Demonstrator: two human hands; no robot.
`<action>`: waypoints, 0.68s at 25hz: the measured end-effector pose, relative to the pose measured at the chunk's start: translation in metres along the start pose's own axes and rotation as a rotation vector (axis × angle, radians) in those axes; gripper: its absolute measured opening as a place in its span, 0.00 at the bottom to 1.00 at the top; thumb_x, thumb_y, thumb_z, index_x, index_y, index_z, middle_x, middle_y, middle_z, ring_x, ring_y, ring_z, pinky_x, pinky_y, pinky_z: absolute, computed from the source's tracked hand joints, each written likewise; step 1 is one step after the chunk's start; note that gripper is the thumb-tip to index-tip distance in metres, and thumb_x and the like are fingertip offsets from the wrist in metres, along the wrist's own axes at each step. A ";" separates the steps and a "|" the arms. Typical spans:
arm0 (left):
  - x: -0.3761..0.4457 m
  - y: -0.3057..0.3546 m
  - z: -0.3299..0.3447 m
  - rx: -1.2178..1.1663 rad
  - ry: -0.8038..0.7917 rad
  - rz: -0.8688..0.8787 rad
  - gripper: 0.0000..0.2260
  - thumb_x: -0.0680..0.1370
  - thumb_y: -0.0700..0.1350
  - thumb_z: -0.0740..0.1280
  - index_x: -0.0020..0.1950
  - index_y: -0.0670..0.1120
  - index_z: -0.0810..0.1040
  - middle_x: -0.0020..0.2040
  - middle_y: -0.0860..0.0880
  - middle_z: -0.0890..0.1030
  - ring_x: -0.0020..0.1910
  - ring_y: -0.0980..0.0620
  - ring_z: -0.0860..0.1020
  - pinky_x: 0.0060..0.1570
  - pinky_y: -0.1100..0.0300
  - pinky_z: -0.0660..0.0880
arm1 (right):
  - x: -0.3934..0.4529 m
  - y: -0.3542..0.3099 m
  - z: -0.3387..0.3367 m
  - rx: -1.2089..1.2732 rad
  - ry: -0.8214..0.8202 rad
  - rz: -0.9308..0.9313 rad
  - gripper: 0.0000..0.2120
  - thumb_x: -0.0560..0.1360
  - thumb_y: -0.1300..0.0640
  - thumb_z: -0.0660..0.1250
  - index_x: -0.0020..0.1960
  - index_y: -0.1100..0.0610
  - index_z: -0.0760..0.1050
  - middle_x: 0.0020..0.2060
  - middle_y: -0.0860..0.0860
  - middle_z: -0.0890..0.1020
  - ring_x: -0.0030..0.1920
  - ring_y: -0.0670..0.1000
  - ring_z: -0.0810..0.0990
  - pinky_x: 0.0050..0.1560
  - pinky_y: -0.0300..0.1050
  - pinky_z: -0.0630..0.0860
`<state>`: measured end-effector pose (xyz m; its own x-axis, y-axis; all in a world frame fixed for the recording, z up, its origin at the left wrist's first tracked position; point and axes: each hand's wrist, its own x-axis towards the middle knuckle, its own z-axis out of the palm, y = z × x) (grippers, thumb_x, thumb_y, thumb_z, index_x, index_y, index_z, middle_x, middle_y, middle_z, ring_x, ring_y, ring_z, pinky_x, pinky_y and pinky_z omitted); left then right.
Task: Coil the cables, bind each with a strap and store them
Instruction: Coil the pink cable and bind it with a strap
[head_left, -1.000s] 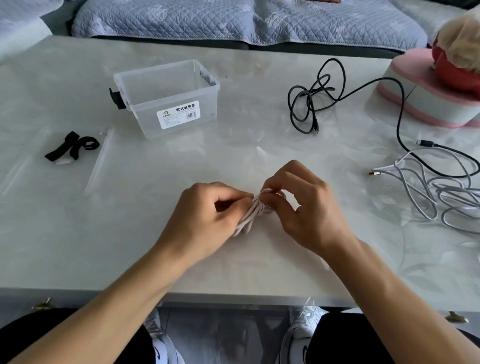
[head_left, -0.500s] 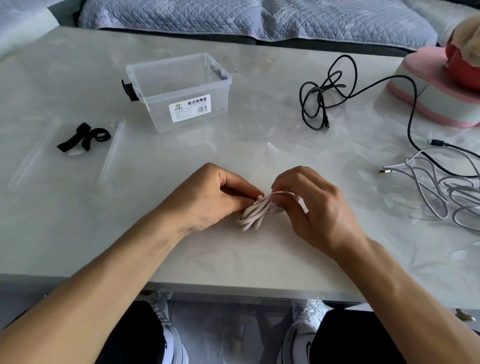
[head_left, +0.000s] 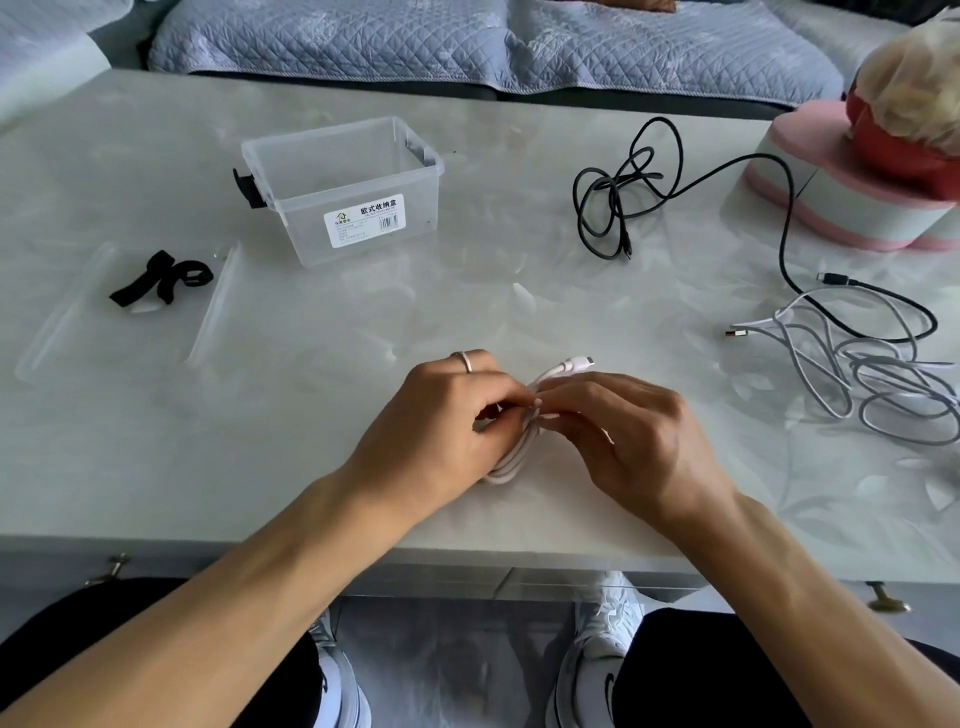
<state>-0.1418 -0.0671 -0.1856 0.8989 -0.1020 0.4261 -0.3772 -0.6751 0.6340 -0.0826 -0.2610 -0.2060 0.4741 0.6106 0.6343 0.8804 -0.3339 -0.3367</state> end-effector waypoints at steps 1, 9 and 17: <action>-0.001 0.000 0.002 0.004 0.006 0.003 0.06 0.74 0.41 0.70 0.47 0.45 0.86 0.40 0.52 0.81 0.38 0.56 0.79 0.38 0.57 0.76 | 0.000 0.000 -0.001 0.016 -0.008 0.019 0.06 0.78 0.60 0.69 0.49 0.62 0.82 0.46 0.54 0.85 0.45 0.57 0.85 0.42 0.53 0.80; -0.007 0.000 0.004 -0.022 0.019 0.030 0.07 0.74 0.38 0.70 0.48 0.46 0.87 0.42 0.51 0.80 0.37 0.52 0.79 0.37 0.55 0.75 | 0.019 -0.009 -0.013 0.310 -0.097 0.511 0.02 0.72 0.59 0.75 0.45 0.56 0.85 0.39 0.45 0.86 0.43 0.43 0.84 0.48 0.48 0.78; -0.004 0.000 0.003 -0.215 0.021 -0.247 0.07 0.74 0.37 0.72 0.44 0.48 0.87 0.40 0.54 0.81 0.42 0.56 0.81 0.43 0.66 0.74 | 0.027 -0.016 -0.012 0.393 -0.142 0.600 0.05 0.69 0.58 0.77 0.41 0.54 0.81 0.38 0.47 0.84 0.43 0.46 0.83 0.48 0.38 0.76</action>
<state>-0.1445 -0.0690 -0.1897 0.9652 0.0624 0.2538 -0.1882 -0.5080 0.8406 -0.0836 -0.2478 -0.1751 0.8485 0.4995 0.1750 0.3936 -0.3745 -0.8396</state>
